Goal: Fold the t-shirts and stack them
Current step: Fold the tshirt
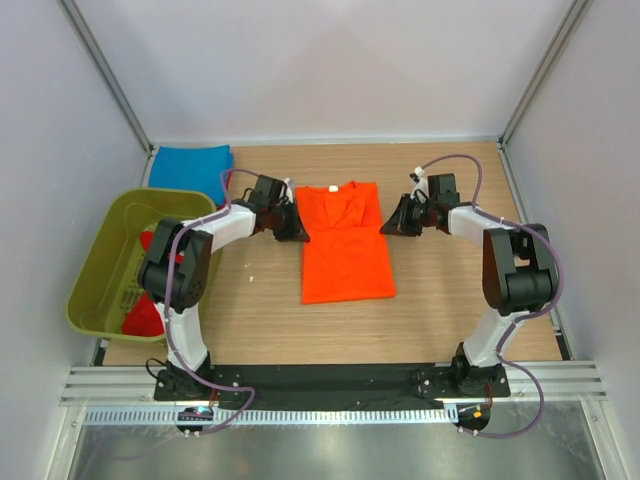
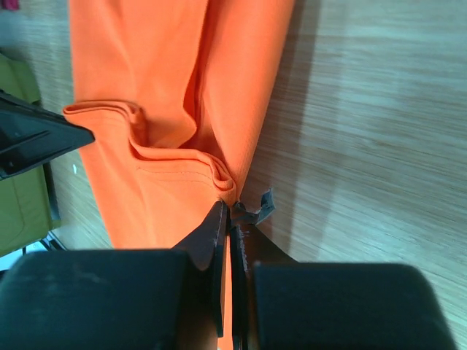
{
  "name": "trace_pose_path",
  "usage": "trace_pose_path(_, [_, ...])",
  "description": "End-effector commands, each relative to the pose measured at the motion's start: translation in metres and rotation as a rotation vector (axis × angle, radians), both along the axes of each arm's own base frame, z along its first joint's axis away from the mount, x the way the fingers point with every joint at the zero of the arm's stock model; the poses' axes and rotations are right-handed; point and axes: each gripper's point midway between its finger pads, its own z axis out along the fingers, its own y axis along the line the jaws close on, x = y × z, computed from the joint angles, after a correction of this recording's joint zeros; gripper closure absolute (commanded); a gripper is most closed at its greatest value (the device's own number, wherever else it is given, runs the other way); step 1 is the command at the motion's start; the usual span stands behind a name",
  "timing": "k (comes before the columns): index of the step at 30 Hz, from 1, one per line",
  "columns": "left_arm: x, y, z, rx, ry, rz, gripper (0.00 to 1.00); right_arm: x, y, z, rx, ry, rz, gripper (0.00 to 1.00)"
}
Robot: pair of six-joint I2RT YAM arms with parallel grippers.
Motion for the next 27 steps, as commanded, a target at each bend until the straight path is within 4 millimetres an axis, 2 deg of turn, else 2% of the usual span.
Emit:
trace_pose_path(1, [0.013, -0.006, 0.041, -0.062, -0.089, 0.011, 1.0, 0.006, 0.005, 0.023, 0.008, -0.096, 0.013, 0.99])
trace_pose_path(3, [0.012, -0.004, 0.039, -0.052, -0.085, 0.018, 0.98, 0.005, 0.009, 0.023, 0.011, -0.096, 0.022, 0.99])
trace_pose_path(4, [0.011, -0.003, 0.038, -0.049, -0.081, 0.019, 0.94, 0.004, 0.01, 0.023, 0.011, -0.096, 0.023, 0.99])
trace_pose_path(5, [0.011, -0.002, 0.037, -0.042, -0.078, 0.021, 0.81, 0.005, 0.01, 0.024, 0.012, -0.098, 0.024, 0.99])
trace_pose_path(7, [0.01, -0.001, 0.034, -0.035, -0.072, 0.021, 0.74, 0.004, 0.011, 0.022, 0.013, -0.092, 0.023, 0.99])
trace_pose_path(11, [0.011, -0.002, 0.026, -0.028, -0.059, 0.015, 0.73, 0.003, 0.013, 0.02, 0.016, -0.083, 0.024, 0.99])
trace_pose_path(16, [0.014, -0.001, 0.027, -0.014, -0.066, 0.018, 0.73, 0.003, 0.014, 0.021, 0.02, -0.083, 0.026, 0.99])
trace_pose_path(24, [0.016, 0.012, 0.044, 0.056, -0.137, 0.067, 0.71, 0.002, 0.014, 0.023, 0.021, -0.083, 0.029, 0.99])
trace_pose_path(27, [0.017, 0.01, 0.054, 0.055, -0.168, 0.07, 0.7, 0.002, 0.014, 0.024, 0.021, -0.084, 0.027, 0.99])
